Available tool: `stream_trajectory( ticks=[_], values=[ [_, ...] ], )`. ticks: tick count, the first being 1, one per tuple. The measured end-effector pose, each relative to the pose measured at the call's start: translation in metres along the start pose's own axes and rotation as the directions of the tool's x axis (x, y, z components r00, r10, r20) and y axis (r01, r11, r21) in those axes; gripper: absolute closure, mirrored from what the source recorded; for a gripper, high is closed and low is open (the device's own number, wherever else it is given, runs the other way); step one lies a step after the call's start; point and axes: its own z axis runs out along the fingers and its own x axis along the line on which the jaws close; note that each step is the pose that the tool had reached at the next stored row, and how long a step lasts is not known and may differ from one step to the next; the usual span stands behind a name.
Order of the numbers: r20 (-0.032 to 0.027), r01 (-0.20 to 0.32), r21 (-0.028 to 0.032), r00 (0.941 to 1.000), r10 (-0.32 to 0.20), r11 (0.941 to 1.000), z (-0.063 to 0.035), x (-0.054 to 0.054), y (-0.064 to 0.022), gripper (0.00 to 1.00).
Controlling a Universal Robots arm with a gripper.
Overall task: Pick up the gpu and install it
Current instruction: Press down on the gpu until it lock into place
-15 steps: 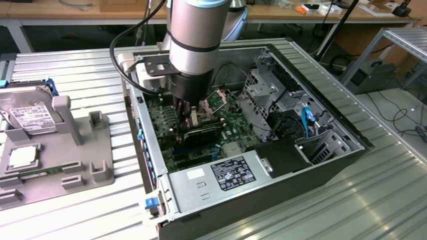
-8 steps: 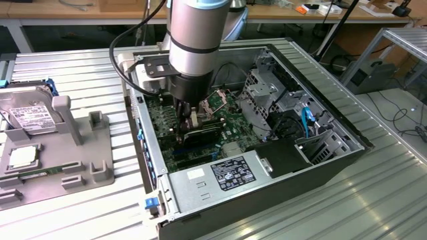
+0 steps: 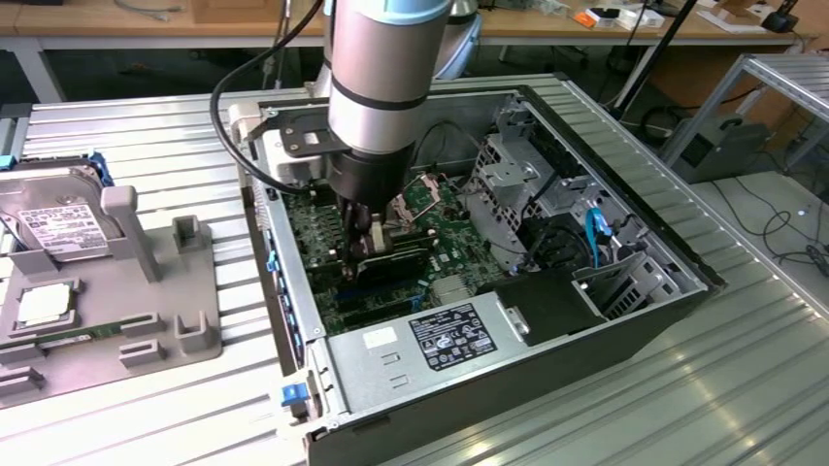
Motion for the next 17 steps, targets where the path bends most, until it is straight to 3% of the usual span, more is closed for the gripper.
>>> stream_trajectory(
  ticks=[6, 7, 9, 11, 14, 17],
  values=[
    [0.0001, 0.0, -0.0003, 1.0, 0.0, 1.0, 0.0046, 0.001, -0.0001, 0.89],
    [0.003, 0.0, 0.0017, 1.0, 0.0, 1.0, 0.0004, 0.0, -0.0001, 0.89],
    [0.0003, 0.0, 0.0, 1.0, 0.0, 1.0, -0.0186, 0.0, -0.0002, 0.89],
    [0.0004, 0.0, 0.0, 1.0, 0.0, 1.0, -0.0243, 0.0, -0.0018, 0.89],
    [0.0004, 0.0, -0.0057, 1.0, 0.0, 1.0, -0.0256, 0.0, -0.018, 0.89],
    [-0.0003, 0.0, -0.0291, 1.0, 0.0, 0.9996, -0.0209, -0.001, -0.0487, 0.89]
  ],
)
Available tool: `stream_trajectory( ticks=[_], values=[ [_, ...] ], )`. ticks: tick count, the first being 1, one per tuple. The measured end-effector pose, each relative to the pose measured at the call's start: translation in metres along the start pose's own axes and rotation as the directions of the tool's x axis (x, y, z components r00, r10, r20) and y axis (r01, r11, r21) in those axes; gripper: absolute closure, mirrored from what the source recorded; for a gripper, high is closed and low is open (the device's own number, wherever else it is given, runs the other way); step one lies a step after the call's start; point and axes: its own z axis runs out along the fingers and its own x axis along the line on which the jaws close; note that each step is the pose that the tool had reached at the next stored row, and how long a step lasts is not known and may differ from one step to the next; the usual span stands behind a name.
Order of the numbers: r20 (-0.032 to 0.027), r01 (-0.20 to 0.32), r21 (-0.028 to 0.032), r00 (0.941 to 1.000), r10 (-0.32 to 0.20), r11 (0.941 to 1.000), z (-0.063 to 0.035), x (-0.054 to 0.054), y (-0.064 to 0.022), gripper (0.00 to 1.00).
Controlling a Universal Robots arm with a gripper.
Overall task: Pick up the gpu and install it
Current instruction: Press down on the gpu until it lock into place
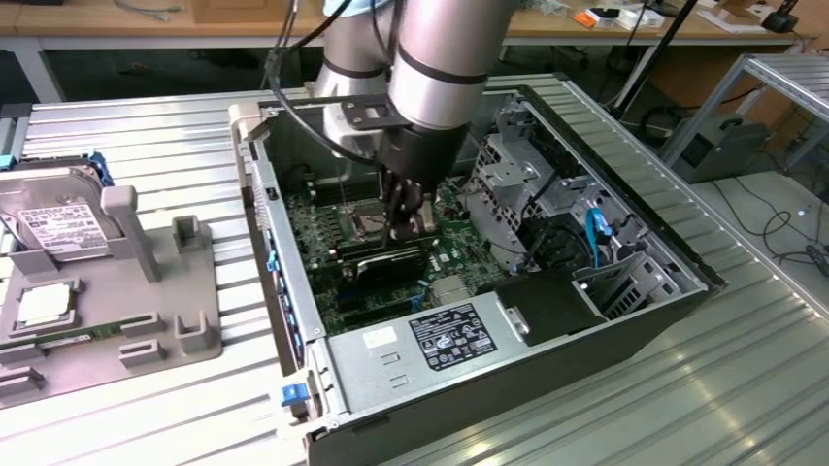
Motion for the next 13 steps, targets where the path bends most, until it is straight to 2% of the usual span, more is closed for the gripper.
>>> stream_trajectory(
  ticks=[1, 2, 3, 4, 7, 13],
  values=[
    [-0.0001, 0.0, -0.0097, 1.0, 0.0, 1.0, 0.0023, 0.0, -0.0122, 0.89],
    [-0.0005, 0.0, -0.0162, 1.0, 0.0, 0.9999, 0.003, -0.001, -0.0213, 0.89],
    [-0.0005, 0.0, -0.022, 1.0, 0.0, 0.9998, 0.0032, -0.001, -0.0299, 0.89],
    [-0.0004, 0.0, -0.0248, 1.0, 0.0, 0.9997, 0.0036, -0.001, -0.0336, 0.89],
    [-0.0005, 0.0, -0.0269, 1.0, 0.0, 0.9996, 0.0061, -0.001, -0.0342, 0.89],
    [-0.0007, 0.0, -0.0345, 1.0, 0.0, 0.9994, 0.0173, -0.001, -0.0365, 0.89]
  ],
)
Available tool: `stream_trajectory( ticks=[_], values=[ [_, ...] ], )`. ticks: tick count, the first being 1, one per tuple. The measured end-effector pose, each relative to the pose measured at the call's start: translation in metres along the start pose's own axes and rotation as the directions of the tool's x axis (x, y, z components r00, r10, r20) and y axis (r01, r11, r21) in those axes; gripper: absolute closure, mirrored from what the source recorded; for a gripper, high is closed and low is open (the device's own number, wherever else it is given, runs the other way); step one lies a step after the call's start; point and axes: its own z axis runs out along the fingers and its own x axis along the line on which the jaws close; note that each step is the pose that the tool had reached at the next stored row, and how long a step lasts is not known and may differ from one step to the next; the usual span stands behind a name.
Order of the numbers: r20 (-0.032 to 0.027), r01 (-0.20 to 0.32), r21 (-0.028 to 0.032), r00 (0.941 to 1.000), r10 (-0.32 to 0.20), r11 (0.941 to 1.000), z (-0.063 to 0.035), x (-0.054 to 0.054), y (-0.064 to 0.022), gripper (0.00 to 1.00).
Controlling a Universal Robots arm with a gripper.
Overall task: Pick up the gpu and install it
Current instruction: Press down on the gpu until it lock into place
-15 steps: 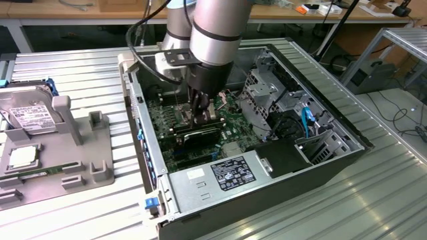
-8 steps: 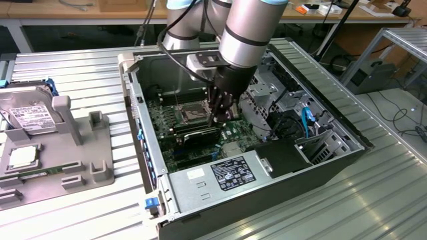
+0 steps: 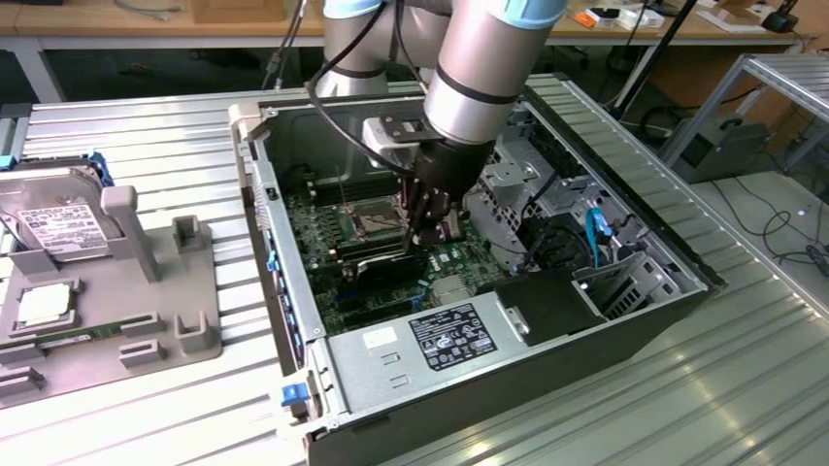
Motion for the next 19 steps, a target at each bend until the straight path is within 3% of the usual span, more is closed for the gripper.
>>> stream_trajectory(
  ticks=[9, 12, 15, 19],
  values=[
    [-0.0002, 0.0, -0.0019, 1.0, 0.0, 1.0, 0.0039, 0.0, -0.0018, 0.89],
    [0.0, 0.0, -0.0018, 1.0, 0.0, 1.0, -0.0222, 0.0, 0.0005, 0.89],
    [-0.0001, 0.0, -0.0019, 1.0, 0.0, 1.0, -0.0413, 0.0, 0.0023, 0.89],
    [0.0004, 0.0, -0.0018, 1.0, 0.0, 1.0, -0.0433, 0.0, 0.0025, 0.89]
  ],
)
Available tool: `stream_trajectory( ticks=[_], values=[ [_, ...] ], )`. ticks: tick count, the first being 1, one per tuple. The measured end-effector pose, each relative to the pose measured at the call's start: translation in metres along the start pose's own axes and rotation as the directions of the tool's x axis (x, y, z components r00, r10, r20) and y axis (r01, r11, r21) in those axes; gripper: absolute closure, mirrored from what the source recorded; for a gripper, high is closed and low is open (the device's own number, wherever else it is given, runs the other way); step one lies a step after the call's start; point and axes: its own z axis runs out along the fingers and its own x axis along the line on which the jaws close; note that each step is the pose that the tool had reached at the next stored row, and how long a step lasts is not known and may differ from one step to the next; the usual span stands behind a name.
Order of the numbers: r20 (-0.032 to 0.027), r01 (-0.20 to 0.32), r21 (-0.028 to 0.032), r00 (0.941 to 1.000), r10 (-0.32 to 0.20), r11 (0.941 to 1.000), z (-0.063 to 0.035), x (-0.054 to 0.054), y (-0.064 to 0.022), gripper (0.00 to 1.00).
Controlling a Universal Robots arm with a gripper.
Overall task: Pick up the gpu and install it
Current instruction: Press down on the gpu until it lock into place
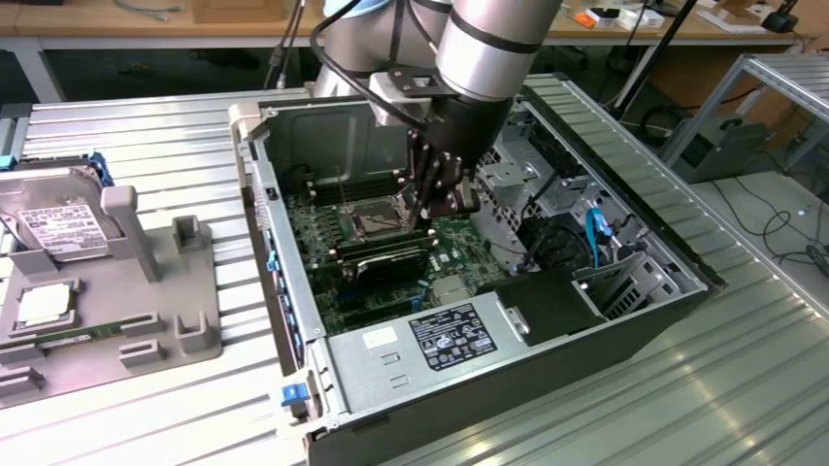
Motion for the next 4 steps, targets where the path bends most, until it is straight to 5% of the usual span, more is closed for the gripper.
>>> stream_trajectory(
  ticks=[4],
  values=[
    [-0.0002, 0.0, 0.0, 1.0, 0.0, 1.0, -0.0001, 0.0, 0.0, 0.89]
  ],
)
